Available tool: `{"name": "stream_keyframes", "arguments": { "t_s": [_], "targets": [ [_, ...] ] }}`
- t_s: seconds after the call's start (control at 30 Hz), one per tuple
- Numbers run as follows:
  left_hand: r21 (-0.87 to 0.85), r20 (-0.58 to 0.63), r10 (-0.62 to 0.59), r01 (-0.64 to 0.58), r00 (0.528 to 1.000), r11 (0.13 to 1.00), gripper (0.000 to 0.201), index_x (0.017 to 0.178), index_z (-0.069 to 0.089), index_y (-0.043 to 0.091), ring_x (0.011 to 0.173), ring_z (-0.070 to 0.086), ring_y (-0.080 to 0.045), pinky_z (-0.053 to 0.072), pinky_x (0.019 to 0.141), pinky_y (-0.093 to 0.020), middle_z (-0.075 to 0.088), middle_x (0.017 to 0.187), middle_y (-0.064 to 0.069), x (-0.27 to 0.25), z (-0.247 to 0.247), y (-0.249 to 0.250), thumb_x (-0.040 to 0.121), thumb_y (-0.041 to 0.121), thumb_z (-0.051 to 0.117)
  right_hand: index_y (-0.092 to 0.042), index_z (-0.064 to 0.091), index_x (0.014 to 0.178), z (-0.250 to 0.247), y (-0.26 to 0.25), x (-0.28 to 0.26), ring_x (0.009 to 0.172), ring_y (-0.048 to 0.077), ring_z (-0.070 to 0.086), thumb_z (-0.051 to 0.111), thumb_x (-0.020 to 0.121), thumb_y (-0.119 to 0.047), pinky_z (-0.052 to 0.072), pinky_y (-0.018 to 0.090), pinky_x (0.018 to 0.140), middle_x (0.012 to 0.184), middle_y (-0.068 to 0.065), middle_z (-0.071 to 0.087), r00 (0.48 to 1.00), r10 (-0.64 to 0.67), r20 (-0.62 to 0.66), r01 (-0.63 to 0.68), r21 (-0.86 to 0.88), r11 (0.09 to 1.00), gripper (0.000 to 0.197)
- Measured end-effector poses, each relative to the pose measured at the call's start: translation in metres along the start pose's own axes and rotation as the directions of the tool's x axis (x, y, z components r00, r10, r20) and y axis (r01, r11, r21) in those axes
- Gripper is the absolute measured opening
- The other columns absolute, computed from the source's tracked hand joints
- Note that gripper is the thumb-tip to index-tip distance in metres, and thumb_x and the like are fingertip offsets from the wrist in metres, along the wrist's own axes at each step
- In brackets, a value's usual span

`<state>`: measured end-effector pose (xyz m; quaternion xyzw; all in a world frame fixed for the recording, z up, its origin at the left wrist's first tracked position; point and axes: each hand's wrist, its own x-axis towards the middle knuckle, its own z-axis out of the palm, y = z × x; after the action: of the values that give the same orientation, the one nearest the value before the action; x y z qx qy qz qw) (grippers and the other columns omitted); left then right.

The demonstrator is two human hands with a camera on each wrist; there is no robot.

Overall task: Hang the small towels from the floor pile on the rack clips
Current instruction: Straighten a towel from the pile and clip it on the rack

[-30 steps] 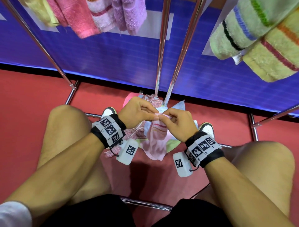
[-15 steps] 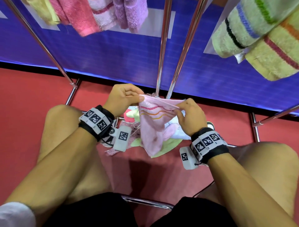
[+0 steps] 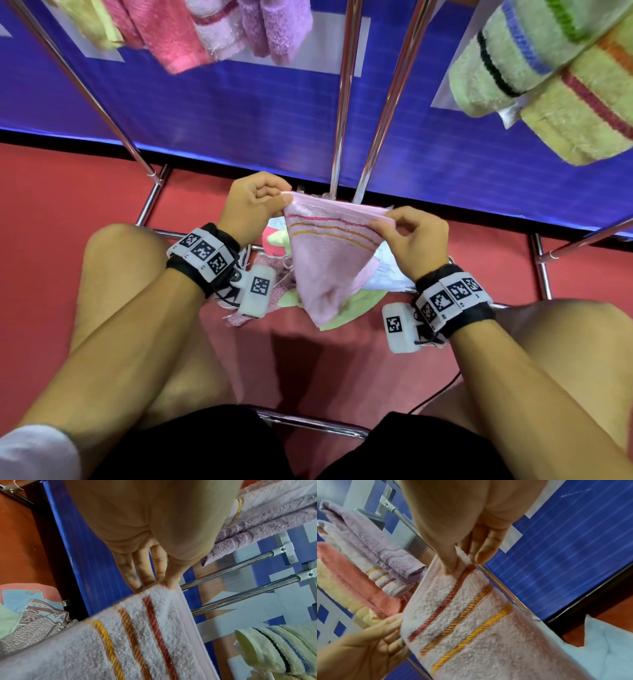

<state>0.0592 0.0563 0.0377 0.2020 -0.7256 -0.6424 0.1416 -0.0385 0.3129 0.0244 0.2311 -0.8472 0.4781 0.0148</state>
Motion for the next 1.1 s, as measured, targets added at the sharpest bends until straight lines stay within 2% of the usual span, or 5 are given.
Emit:
{"name": "stream_keyframes", "arguments": {
  "t_s": [0.17, 0.53, 0.7, 0.9, 1.1],
  "targets": [
    [-0.023, -0.007, -0.008, 0.008, 1.000, 1.000, 0.023, 0.085, 0.064, 0.015, 0.063, 0.063, -0.006, 0.057, 0.066, -0.022, 0.066, 0.065, 0.009, 0.001, -0.001, -0.002, 0.087, -0.007, 0.064, -0.030, 0.061, 0.107, 0.000, 0.000, 0.003, 0.065, 0.000, 0.058, 0.085, 0.072, -0.015, 0.049, 0.028, 0.076, 0.069, -0.016, 0.063, 0.996, 0.065, -0.060, -0.056, 0.138, 0.989, 0.045],
    [-0.123, -0.087, 0.013, -0.023, 0.996, 0.992, 0.014, 0.079, 0.071, 0.028, 0.076, 0.062, -0.022, 0.056, 0.081, -0.043, 0.063, 0.080, -0.007, -0.002, -0.001, 0.008, 0.075, 0.014, 0.072, -0.020, 0.064, 0.075, -0.002, -0.014, 0.012, 0.054, -0.001, 0.053, 0.068, 0.089, -0.007, 0.042, 0.012, 0.054, 0.068, -0.004, 0.064, 0.991, 0.129, 0.031, -0.131, 0.358, 0.925, 0.020],
    [-0.131, -0.109, 0.029, -0.043, 0.994, 0.990, 0.011, 0.086, 0.066, 0.018, 0.068, 0.063, -0.012, 0.058, 0.072, -0.034, 0.062, 0.076, -0.003, -0.004, -0.001, 0.009, 0.076, 0.013, 0.070, -0.022, 0.069, 0.076, 0.002, -0.015, 0.012, 0.063, 0.008, 0.058, 0.073, 0.085, -0.023, 0.051, 0.030, 0.067, 0.069, 0.003, 0.067, 0.990, 0.111, -0.088, -0.089, 0.224, 0.971, 0.010],
    [-0.122, -0.118, 0.042, -0.057, 0.992, 0.991, 0.011, 0.087, 0.066, 0.018, 0.067, 0.063, -0.011, 0.059, 0.069, -0.034, 0.062, 0.072, 0.003, -0.007, -0.001, 0.011, 0.078, 0.013, 0.070, -0.015, 0.066, 0.082, 0.000, -0.022, 0.014, 0.059, -0.004, 0.052, 0.068, 0.091, -0.023, 0.038, 0.008, 0.063, 0.063, -0.017, 0.053, 0.994, -0.009, -0.111, 0.012, 0.026, 1.000, 0.012],
    [-0.106, -0.156, 0.063, -0.080, 0.986, 0.991, 0.011, 0.086, 0.067, 0.019, 0.069, 0.061, -0.015, 0.056, 0.074, -0.042, 0.063, 0.071, 0.005, -0.011, 0.001, 0.020, 0.078, 0.012, 0.069, -0.019, 0.054, 0.083, -0.004, -0.039, 0.021, 0.061, -0.002, 0.049, 0.061, 0.095, -0.024, 0.037, 0.014, 0.061, 0.066, -0.014, 0.051, 0.995, -0.007, -0.098, 0.010, 0.029, 1.000, 0.014]
  ]
}}
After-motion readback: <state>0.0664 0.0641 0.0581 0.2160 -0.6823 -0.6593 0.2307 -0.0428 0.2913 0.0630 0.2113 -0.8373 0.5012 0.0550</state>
